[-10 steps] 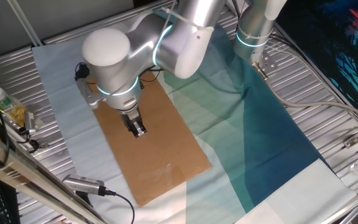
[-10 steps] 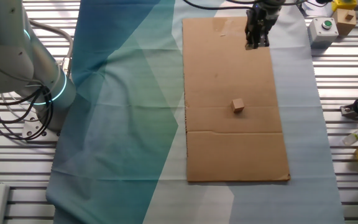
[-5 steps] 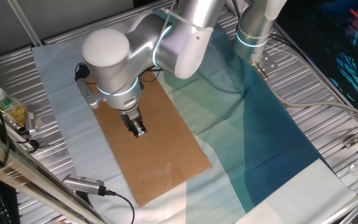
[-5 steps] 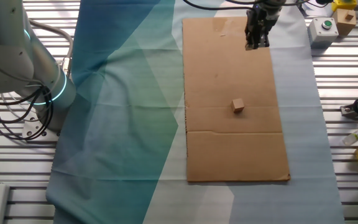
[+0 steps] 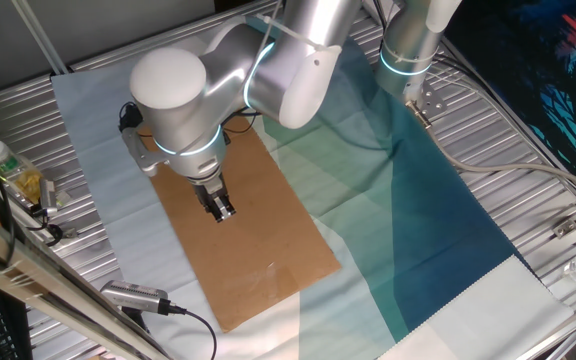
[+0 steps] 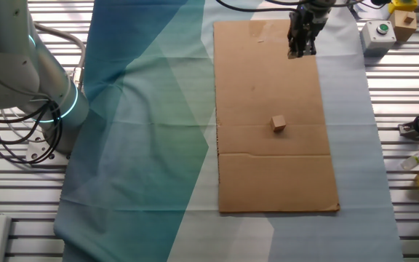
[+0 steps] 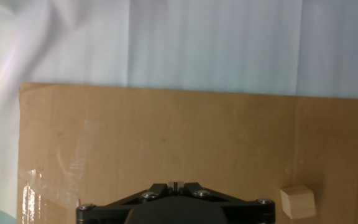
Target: Grab the block and place it at the designated location
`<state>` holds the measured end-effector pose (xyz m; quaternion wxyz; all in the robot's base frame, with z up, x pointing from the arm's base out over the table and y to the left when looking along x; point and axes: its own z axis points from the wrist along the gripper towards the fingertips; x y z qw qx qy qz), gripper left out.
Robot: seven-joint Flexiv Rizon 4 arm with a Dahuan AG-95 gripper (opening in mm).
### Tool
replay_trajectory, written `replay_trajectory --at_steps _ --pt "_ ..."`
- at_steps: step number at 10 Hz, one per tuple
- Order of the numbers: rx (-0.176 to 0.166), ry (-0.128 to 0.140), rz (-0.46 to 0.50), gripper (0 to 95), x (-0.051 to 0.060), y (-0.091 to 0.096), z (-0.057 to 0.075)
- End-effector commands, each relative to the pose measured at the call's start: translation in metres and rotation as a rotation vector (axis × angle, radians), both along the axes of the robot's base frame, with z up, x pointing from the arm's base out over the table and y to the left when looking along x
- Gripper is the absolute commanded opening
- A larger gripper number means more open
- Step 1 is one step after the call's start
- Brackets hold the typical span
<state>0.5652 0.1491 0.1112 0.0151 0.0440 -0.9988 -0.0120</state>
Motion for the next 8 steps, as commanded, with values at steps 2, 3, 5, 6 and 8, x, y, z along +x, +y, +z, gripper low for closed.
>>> replay_trajectory --at_steps 2,3,5,6,8 --pt "-0.001 0.001 0.001 0.0 0.0001 -0.0001 0.0000" --pt "-0.001 0.001 0.005 0.0 0.0001 -0.0001 0.0000" --pt "0.000 0.001 0.016 0.0 0.0001 -0.0001 -0.0002" --pt "-0.002 0.004 -0.001 0.0 0.0001 -0.0001 -0.0002" --pt "-0.004 0.000 -0.029 0.0 0.0001 -0.0001 -0.0002"
